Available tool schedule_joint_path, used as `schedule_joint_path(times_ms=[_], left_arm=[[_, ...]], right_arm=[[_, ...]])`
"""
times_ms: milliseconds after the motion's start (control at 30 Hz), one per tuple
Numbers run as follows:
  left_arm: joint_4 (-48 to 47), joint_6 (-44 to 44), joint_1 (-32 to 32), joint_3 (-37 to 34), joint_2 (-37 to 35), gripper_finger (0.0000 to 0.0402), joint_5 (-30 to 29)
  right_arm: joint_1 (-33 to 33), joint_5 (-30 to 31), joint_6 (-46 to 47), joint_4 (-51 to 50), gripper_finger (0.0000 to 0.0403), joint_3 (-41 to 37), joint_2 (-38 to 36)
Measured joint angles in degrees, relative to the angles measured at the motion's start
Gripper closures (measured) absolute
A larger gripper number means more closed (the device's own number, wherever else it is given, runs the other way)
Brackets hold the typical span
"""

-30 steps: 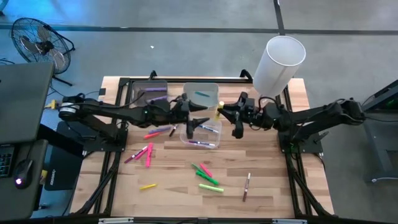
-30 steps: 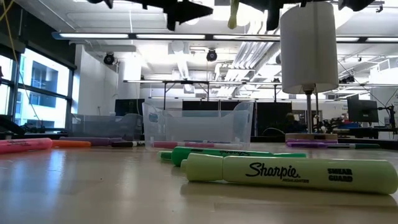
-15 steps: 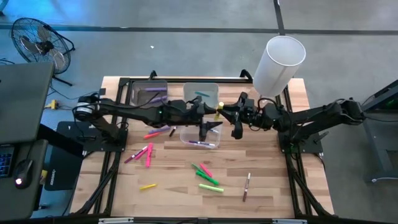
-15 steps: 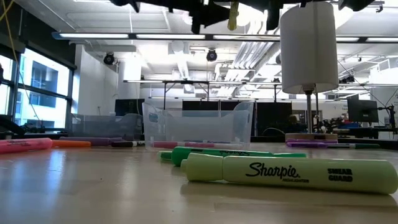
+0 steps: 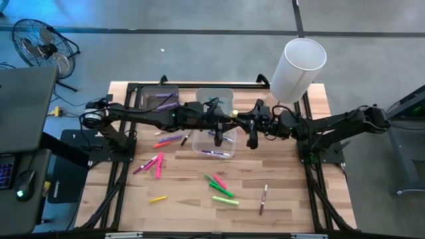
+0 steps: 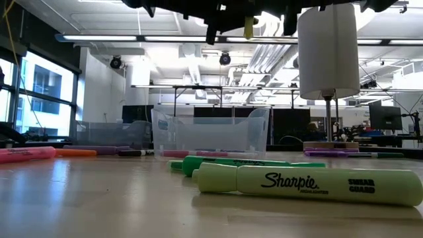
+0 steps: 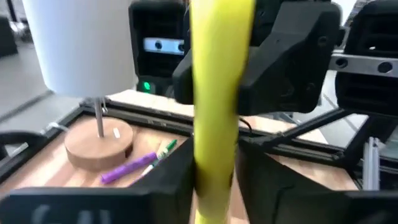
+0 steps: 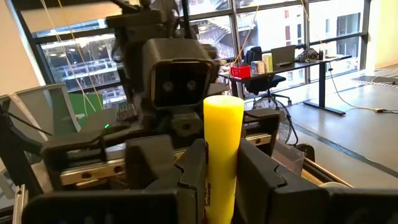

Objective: Pick & Place Markers
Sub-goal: Put the yellow highlighter into the black bin

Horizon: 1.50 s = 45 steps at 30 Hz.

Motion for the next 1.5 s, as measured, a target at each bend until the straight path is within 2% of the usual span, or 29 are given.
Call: schedule_joint_path(times_ms=[100, 333, 467, 600, 767, 867, 967, 1133, 1200, 1267, 1367, 1500], left_arm=[[0.2, -0.6, 0.2, 0.0, 0.0, 0.0343, 1.4], [-0.9, -0.5, 0.4, 0.0, 0.0, 0.0342, 1.8], [-2.0, 0.6, 0.5, 0.0, 0.0, 0.0324, 1.7], [-4.8, 1.4, 0.6, 0.0, 0.0, 0.0327, 1.7], [-16.1, 6.7, 3.7, 0.0, -2.8, 0.0337, 4.2], [-27.8, 10.3, 7.8, -0.1, -6.9, 0.0333, 5.7], [-39.7, 14.4, 13.4, 0.1, -10.6, 0.0331, 4.3], [-59.5, 25.6, 25.2, 0.0, -13.9, 0.0336, 2.1], [-64.6, 30.3, 30.5, -0.1, -14.1, 0.0336, 0.8], [-67.9, 34.5, 36.3, -1.4, -14.1, 0.0335, 0.5], [-68.0, 39.0, 44.2, -4.7, -14.0, 0.0333, 0.8], [-66.5, 41.5, 50.5, -8.6, -14.0, 0.0329, 0.9]], right_arm=[[0.0, 0.1, 0.2, -0.2, 0.0344, 0.0, 0.0], [-0.1, 0.9, 0.2, -0.8, 0.0338, 0.0, 0.0], [-0.1, 2.8, -0.1, -1.2, 0.0307, 0.0, 0.0], [-0.2, 4.5, -0.1, -1.2, 0.0266, -0.1, 0.0], [-0.2, 6.9, 0.9, -2.5, 0.0228, -0.1, -0.2], [-0.2, 7.5, 4.2, -6.2, 0.0217, -0.1, -0.2], [-0.2, 7.2, 9.3, -10.7, 0.0214, -0.1, -0.2], [-0.1, 3.2, 16.0, -13.4, 0.0226, -0.1, -0.2], [-0.1, 3.0, 17.5, -13.2, 0.0234, -0.1, -0.2], [-0.1, 3.4, 18.4, -13.2, 0.0243, -0.1, -0.2], [-0.1, 4.0, 18.5, -12.9, 0.0256, -0.1, -0.2], [-0.1, 4.0, 18.5, -11.6, 0.0269, -0.1, -0.2]])
